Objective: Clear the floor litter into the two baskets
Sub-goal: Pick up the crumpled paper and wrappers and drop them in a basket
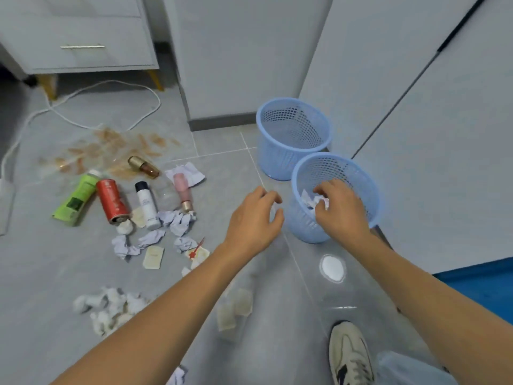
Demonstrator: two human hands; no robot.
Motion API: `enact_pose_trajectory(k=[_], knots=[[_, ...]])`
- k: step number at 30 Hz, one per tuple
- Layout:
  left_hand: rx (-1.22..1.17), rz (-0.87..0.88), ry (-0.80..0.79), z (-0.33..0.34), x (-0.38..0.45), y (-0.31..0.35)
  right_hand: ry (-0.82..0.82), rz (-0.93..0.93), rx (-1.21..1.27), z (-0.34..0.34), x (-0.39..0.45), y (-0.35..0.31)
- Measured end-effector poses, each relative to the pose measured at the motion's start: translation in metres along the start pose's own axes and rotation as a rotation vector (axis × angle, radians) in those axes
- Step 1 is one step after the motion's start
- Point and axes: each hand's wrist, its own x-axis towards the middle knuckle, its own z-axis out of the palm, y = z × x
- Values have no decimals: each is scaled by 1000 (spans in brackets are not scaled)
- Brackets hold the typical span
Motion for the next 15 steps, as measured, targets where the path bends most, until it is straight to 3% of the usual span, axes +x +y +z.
enact_pose_trajectory(k=[6, 11, 15], knots=[[91, -268, -11, -35, -88, -105, -99, -311, 127, 79, -27, -109], [153, -467, -2, -50, -137, -179, -339, -400, 139, 157, -47, -174], [196, -532, -3, -45, -154, -231, -482, -417, 64, 214, -47, -198]])
